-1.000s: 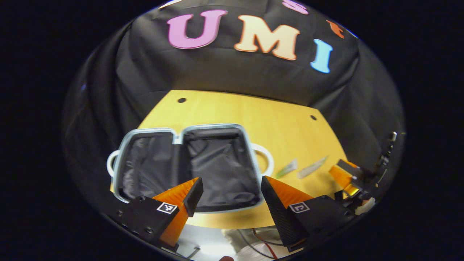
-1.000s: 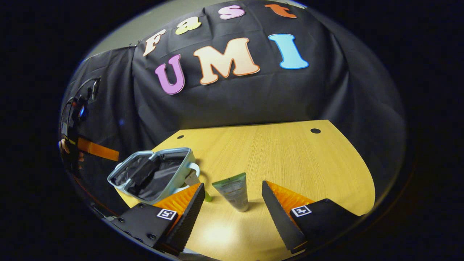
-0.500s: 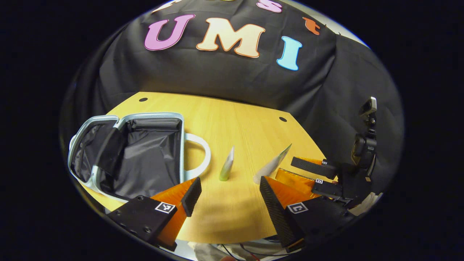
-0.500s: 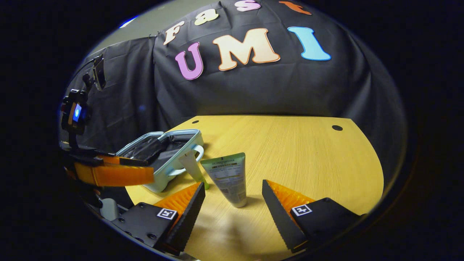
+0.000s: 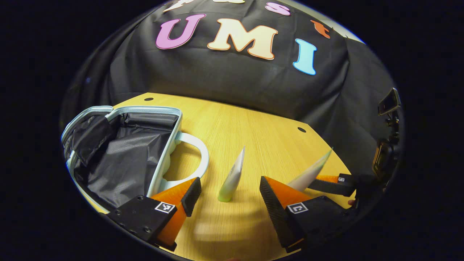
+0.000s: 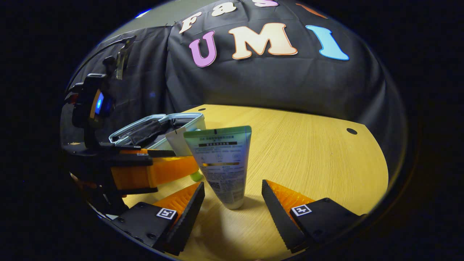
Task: First open the suitcase, pack the skin care products into it, and then close the suitcase.
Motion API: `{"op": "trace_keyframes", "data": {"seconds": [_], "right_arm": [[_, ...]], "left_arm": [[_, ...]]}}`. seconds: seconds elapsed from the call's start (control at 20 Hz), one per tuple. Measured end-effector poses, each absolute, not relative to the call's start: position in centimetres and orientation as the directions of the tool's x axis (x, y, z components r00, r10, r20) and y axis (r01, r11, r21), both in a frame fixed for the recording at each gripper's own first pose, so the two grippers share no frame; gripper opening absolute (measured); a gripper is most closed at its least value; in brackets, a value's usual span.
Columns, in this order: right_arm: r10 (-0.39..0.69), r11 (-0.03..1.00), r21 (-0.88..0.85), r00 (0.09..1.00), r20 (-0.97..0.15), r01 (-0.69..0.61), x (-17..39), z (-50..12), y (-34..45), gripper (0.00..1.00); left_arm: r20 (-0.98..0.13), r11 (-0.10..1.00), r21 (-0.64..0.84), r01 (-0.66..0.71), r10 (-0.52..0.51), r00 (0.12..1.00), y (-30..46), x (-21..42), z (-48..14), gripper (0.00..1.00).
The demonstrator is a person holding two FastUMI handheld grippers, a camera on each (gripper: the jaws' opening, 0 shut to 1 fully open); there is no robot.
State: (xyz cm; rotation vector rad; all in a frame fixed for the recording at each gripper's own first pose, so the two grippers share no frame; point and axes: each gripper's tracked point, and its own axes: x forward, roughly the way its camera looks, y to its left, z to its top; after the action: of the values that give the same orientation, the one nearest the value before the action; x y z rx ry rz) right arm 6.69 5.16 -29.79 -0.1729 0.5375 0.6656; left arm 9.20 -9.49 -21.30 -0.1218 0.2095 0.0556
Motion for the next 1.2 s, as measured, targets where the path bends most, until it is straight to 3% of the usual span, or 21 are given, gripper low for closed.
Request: {"op": "trace_keyframes", "data": {"seconds": [0.25, 0.35, 0.5, 0.55, 0.6, 0.7, 0.75, 0.95, 1.05, 1.2], "right_arm": [[0.547, 0.778, 0.029, 0.653, -0.523, -0.628, 7.5, -30.6, 5.8, 0.99], [0.546, 0.779, 0.036, 0.649, -0.529, -0.626, 7.8, -31.0, 6.0, 0.99], [0.551, 0.775, 0.051, 0.634, -0.542, -0.630, 7.6, -31.5, 6.3, 0.93], [0.556, 0.772, 0.053, 0.633, -0.539, -0.633, 7.6, -31.4, 6.6, 0.86], [0.558, 0.772, 0.048, 0.638, -0.531, -0.634, 7.7, -31.2, 6.7, 0.78], [0.555, 0.769, 0.030, 0.645, -0.525, -0.638, 7.8, -31.1, 6.6, 0.69], [0.555, 0.768, 0.026, 0.644, -0.526, -0.640, 8.0, -31.2, 6.7, 0.55], [0.527, 0.779, 0.013, 0.644, -0.554, -0.627, 8.6, -31.0, 6.4, 0.53], [0.523, 0.780, 0.011, 0.641, -0.562, -0.626, 8.1, -30.2, 6.5, 0.46], [0.522, 0.776, 0.012, 0.632, -0.573, -0.630, 7.2, -28.4, 7.0, 0.49]], "left_arm": [[-0.196, 0.990, -0.126, -0.059, 0.034, 0.980, -10.0, 11.4, -21.3, 0.90], [-0.202, 0.989, -0.135, -0.059, 0.031, 0.979, -10.0, 12.3, -21.4, 0.76], [-0.219, 0.989, -0.131, -0.075, 0.045, 0.975, -9.4, 13.0, -21.8, 0.28], [-0.223, 0.988, -0.141, -0.062, 0.029, 0.974, -9.7, 13.0, -21.9, 0.27], [-0.227, 0.987, -0.152, -0.052, 0.017, 0.974, -9.9, 12.9, -21.7, 0.19], [-0.234, 0.989, -0.139, -0.051, 0.017, 0.972, -9.9, 12.8, -21.4, 0.16], [-0.237, 0.990, -0.131, -0.051, 0.019, 0.971, -9.8, 13.0, -21.3, 0.16], [-0.248, 0.992, -0.124, -0.037, 0.005, 0.969, -10.4, 12.3, -19.0, 0.14], [-0.240, 0.993, -0.115, -0.028, 0.000, 0.971, -10.5, 11.6, -16.4, 0.14], [-0.218, 0.995, -0.094, -0.030, 0.009, 0.976, -9.7, 9.7, -11.6, 0.14]]}}
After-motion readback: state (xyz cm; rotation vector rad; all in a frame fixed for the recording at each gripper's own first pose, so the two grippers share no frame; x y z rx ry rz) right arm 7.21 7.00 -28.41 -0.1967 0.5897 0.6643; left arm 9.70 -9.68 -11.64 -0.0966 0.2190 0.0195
